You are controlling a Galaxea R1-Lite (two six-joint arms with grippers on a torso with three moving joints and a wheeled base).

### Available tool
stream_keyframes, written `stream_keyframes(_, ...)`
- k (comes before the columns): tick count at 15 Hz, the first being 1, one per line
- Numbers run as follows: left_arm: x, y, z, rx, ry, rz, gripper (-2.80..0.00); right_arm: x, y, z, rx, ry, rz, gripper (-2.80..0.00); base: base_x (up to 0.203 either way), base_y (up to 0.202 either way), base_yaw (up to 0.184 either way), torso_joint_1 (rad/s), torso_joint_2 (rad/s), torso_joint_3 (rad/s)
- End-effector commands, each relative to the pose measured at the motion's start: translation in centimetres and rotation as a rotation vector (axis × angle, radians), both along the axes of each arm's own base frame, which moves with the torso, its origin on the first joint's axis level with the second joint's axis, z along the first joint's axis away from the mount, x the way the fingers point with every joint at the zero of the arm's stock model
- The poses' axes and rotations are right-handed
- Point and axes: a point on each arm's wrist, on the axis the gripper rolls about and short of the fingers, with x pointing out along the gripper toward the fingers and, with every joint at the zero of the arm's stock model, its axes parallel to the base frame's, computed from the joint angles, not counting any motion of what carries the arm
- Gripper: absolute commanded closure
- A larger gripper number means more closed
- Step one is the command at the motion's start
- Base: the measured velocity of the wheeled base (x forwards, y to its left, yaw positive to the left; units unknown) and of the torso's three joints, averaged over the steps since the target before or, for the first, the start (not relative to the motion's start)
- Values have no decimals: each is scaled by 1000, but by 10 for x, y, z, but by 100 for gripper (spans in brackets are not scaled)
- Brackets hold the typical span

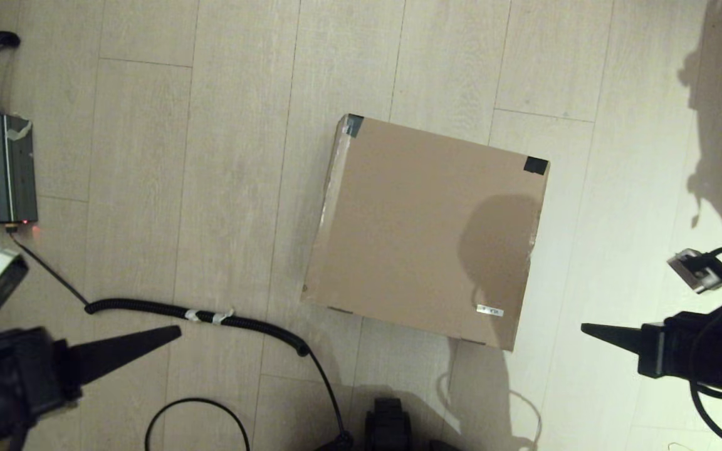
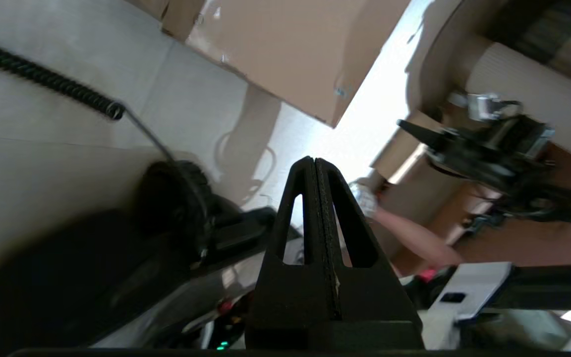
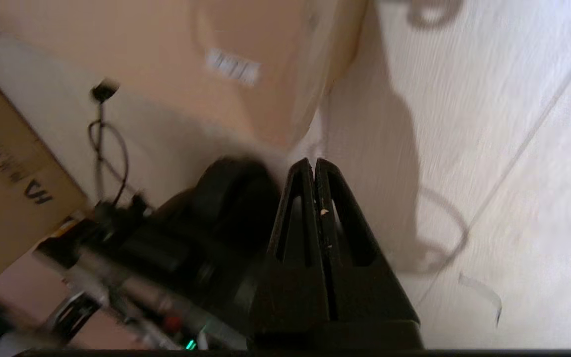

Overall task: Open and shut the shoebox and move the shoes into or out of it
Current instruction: Open the shoe box

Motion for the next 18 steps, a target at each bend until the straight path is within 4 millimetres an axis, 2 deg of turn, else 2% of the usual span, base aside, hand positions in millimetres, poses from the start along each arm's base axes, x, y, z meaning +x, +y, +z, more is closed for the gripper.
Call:
stream_keyframes(1,57,-3,-28,-9,128,-21,0,39,-3,-29,0,29,-5,0,0,0,0,0,0,0)
stream_keyframes(4,111,-10,-33,-19,96,-59,0,83,-11,-46,-12,-32,-22,0,0,0,0,0,0,0)
stream_keyframes(6,134,-17,-30,-22,62,-84,0,102,-14,-58,-25,-36,-15,0,0,0,0,0,0,0)
stream_keyframes(9,129,-24,-36,-22,79,-111,0,117,-15,-69,-2,-32,19,0,0,0,0,0,0,0)
stream_keyframes(12,113,-25,-29,-23,53,-120,0,131,-14,-81,30,-72,56,0,0,0,0,0,0,0)
stream_keyframes(14,100,-24,-29,-21,53,-119,0,133,-12,-79,86,-65,94,0,0,0,0,0,0,0)
stream_keyframes(18,97,-24,-27,-21,43,-121,0,140,-4,-79,140,-44,103,0,0,0,0,0,0,0)
